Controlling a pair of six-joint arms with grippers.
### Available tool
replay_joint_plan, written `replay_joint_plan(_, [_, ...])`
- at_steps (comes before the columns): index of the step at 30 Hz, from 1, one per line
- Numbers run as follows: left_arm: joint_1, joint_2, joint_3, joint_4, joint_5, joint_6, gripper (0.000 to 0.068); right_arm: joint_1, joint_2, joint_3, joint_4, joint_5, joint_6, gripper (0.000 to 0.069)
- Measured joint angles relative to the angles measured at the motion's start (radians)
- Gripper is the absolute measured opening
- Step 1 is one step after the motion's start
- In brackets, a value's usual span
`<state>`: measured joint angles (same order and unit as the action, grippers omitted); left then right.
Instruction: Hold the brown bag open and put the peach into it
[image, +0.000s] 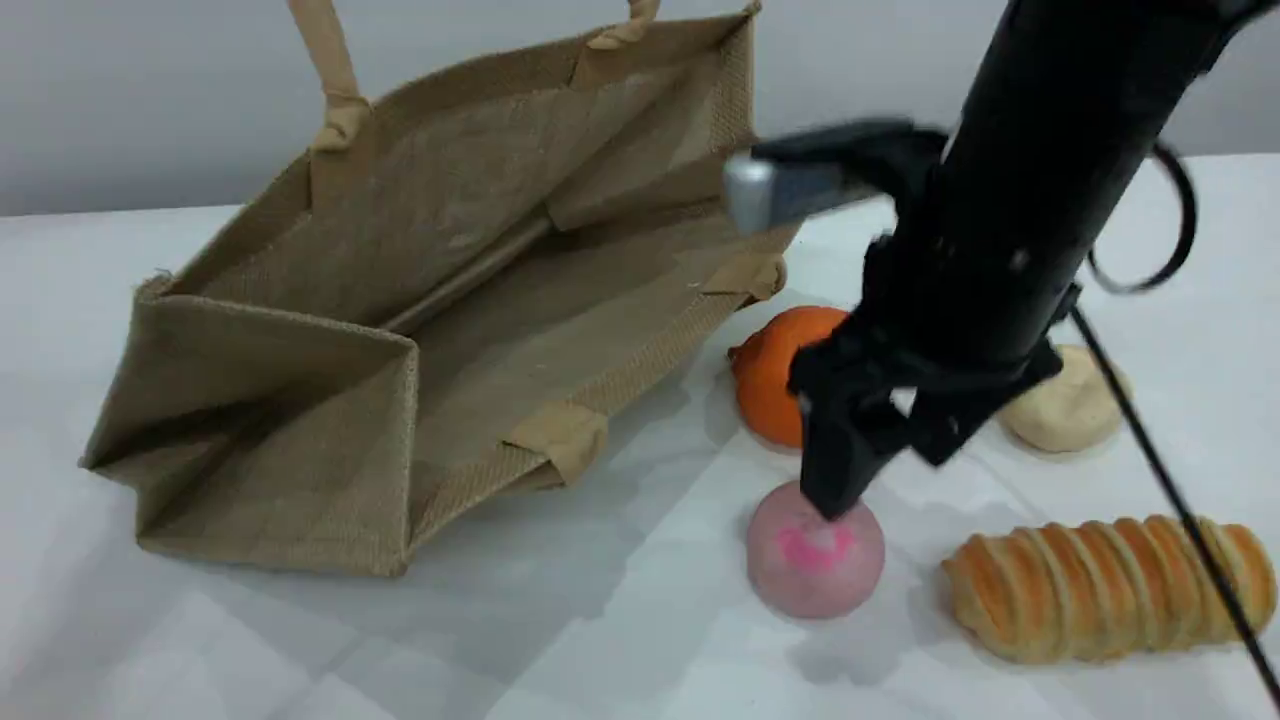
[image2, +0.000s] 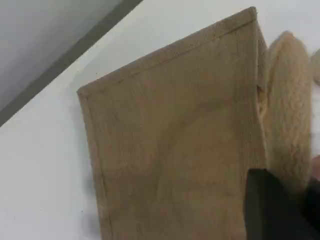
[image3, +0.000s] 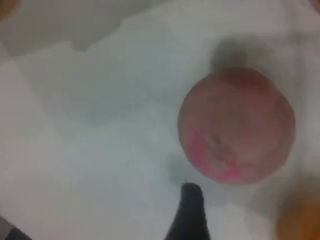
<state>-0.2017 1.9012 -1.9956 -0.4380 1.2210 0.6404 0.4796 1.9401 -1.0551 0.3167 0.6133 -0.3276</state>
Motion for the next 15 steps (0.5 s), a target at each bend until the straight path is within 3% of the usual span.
replay_joint_plan(15, [-0.001, 0.0, 0.0, -0.007, 0.0, 0.0, 0.0091, 0.0, 0.067, 0.0, 0.066, -0.148, -0.001, 0.0526])
